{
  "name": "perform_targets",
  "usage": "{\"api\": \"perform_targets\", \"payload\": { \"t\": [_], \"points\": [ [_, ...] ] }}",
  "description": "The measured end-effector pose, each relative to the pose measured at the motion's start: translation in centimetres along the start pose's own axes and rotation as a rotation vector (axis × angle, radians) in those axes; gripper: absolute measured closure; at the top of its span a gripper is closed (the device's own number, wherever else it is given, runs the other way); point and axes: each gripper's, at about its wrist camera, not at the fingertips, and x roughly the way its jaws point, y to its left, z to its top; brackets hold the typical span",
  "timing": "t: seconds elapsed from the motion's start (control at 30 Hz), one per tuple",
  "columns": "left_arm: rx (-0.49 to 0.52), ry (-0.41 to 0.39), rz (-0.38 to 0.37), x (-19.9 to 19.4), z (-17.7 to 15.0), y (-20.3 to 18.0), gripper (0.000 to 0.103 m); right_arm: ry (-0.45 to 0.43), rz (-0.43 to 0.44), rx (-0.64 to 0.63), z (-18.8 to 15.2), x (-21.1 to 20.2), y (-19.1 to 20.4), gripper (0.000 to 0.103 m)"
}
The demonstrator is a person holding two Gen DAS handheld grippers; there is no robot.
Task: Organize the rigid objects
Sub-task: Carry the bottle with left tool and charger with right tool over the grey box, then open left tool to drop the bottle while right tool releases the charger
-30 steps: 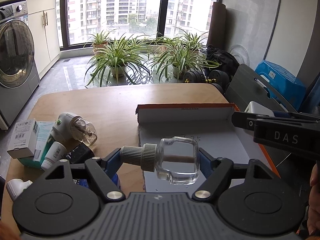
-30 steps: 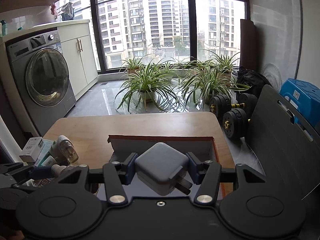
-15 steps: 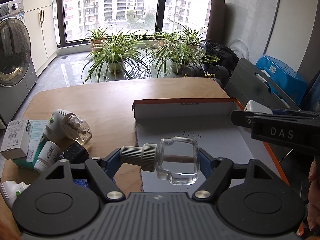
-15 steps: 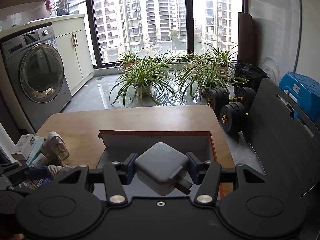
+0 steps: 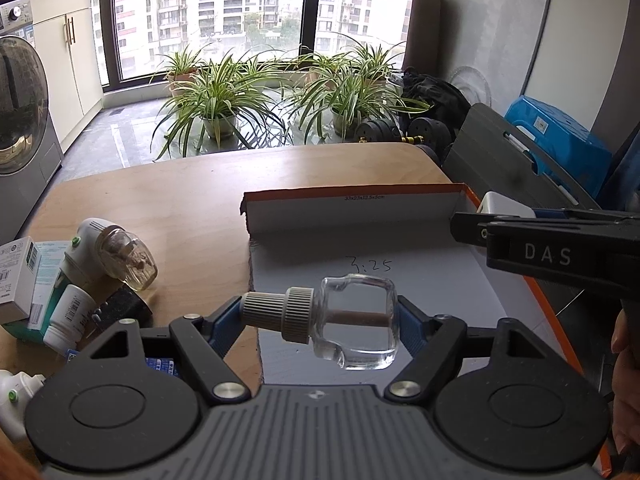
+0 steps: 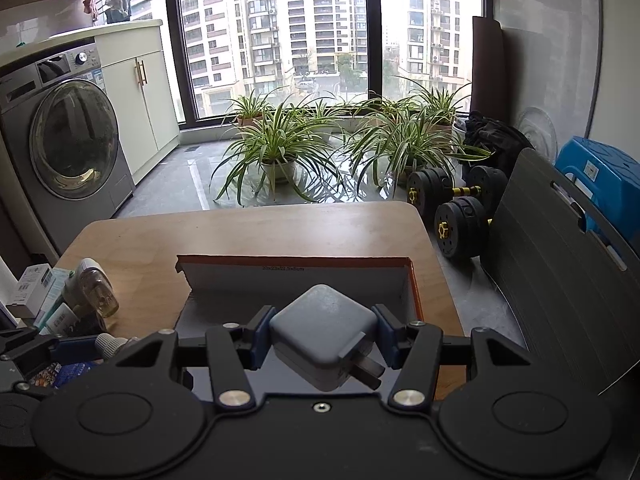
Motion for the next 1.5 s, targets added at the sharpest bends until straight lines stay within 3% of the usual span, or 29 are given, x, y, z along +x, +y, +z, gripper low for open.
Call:
{"api": "perform_targets", "payload": {
  "t": [1.07,1.3,1.43,1.5],
  "points": [
    [-0.010,0.023,-0.051,5.7,2.3,-1.8,0.023,0.053,-0.049,-0.008,1.3,5.1,-1.2,0.038],
    [-0.012,-0.003,-0.097,4.8,2.5,-2.1,0.012,-0.001,-0.059,0.011,1.6,3.2,-1.6,0.035],
    [-0.031,-0.011,-0.084,3.3,2.4,-1.5,0.008,-0.043,-0.072,0.029,1.8,0.9,-1.7,0.032],
    [-0.035,-0.010,-0.062,2.4,2.4,-1.2,0.007,-0.060,-0.066,0.034,1.7,-0.3,-1.7,0.025]
  ]
}}
